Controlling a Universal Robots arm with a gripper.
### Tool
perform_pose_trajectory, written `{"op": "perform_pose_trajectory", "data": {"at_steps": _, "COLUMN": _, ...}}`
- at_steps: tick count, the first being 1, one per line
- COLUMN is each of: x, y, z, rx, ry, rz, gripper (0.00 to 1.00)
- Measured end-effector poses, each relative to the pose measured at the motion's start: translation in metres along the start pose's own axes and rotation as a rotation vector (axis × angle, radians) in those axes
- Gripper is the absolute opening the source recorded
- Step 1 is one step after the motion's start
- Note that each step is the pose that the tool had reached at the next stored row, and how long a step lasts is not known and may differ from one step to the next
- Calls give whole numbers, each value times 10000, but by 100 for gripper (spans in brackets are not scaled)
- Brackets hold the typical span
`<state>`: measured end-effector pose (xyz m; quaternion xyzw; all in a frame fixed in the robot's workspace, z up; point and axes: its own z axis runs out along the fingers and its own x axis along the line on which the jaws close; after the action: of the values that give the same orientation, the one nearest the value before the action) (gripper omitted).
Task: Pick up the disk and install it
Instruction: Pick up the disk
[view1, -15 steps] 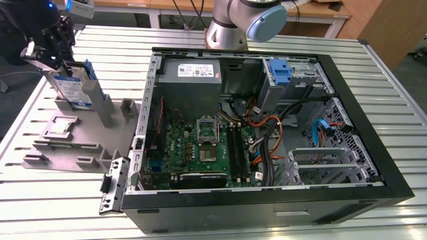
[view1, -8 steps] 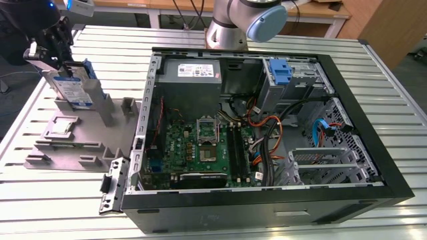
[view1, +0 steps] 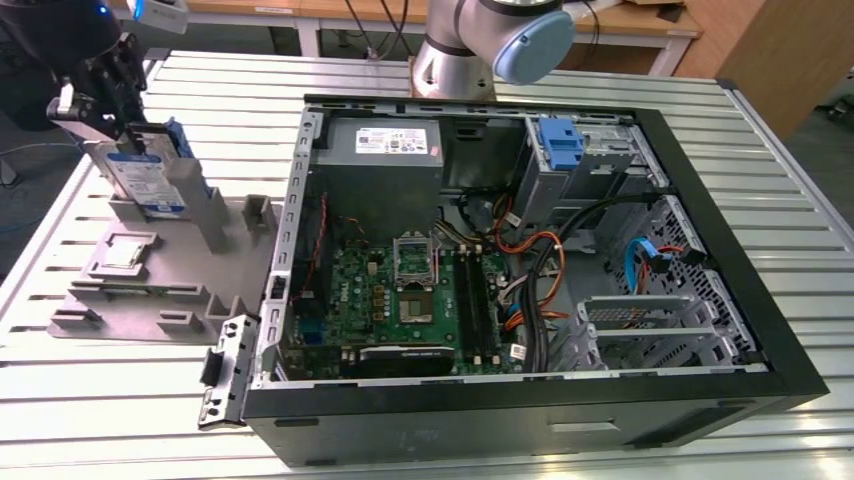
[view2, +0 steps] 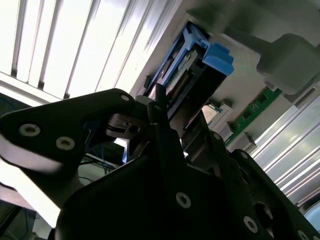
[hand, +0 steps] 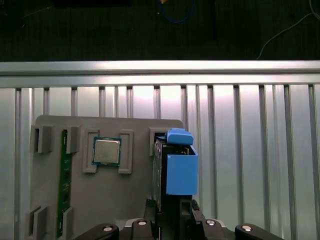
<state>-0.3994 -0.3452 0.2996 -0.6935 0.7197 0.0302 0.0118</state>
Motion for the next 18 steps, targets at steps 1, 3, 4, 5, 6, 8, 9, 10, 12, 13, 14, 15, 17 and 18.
{"op": "perform_pose_trajectory", "data": {"at_steps": 1, "x": 10, "y": 5, "z": -1, "rx": -1, "ry": 6, "rz": -8, "gripper": 36}}
{"op": "perform_pose_trajectory", "data": {"at_steps": 3, "x": 30, "y": 16, "z": -2, "rx": -3, "ry": 15, "rz": -33, "gripper": 36}}
{"op": "perform_pose_trajectory", "data": {"at_steps": 4, "x": 37, "y": 23, "z": -2, "rx": -4, "ry": 17, "rz": -57, "gripper": 36}}
{"op": "perform_pose_trajectory", "data": {"at_steps": 5, "x": 39, "y": 27, "z": -2, "rx": -5, "ry": 18, "rz": -88, "gripper": 36}}
{"op": "perform_pose_trajectory", "data": {"at_steps": 6, "x": 39, "y": 27, "z": -2, "rx": -6, "ry": 19, "rz": -116, "gripper": 36}}
{"op": "perform_pose_trajectory", "data": {"at_steps": 8, "x": 40, "y": 26, "z": -2, "rx": -7, "ry": 20, "rz": -125, "gripper": 36}}
{"op": "perform_pose_trajectory", "data": {"at_steps": 9, "x": 40, "y": 26, "z": -2, "rx": -8, "ry": 20, "rz": -125, "gripper": 36}}
{"op": "perform_pose_trajectory", "data": {"at_steps": 10, "x": 40, "y": 27, "z": -2, "rx": -8, "ry": 21, "rz": -129, "gripper": 36}}
{"op": "perform_pose_trajectory", "data": {"at_steps": 12, "x": 41, "y": 27, "z": -2, "rx": -18, "ry": 25, "rz": -278, "gripper": 36}}
{"op": "perform_pose_trajectory", "data": {"at_steps": 13, "x": 41, "y": 27, "z": -2, "rx": -25, "ry": 29, "rz": -396, "gripper": 36}}
{"op": "perform_pose_trajectory", "data": {"at_steps": 14, "x": 41, "y": 27, "z": -1, "rx": -33, "ry": 33, "rz": -528, "gripper": 36}}
{"op": "perform_pose_trajectory", "data": {"at_steps": 15, "x": 41, "y": 27, "z": 0, "rx": -39, "ry": 35, "rz": -631, "gripper": 36}}
{"op": "perform_pose_trajectory", "data": {"at_steps": 17, "x": 41, "y": 27, "z": 1, "rx": -39, "ry": 40, "rz": -653, "gripper": 36}}
{"op": "perform_pose_trajectory", "data": {"at_steps": 18, "x": 42, "y": 26, "z": 1, "rx": -39, "ry": 40, "rz": -653, "gripper": 36}}
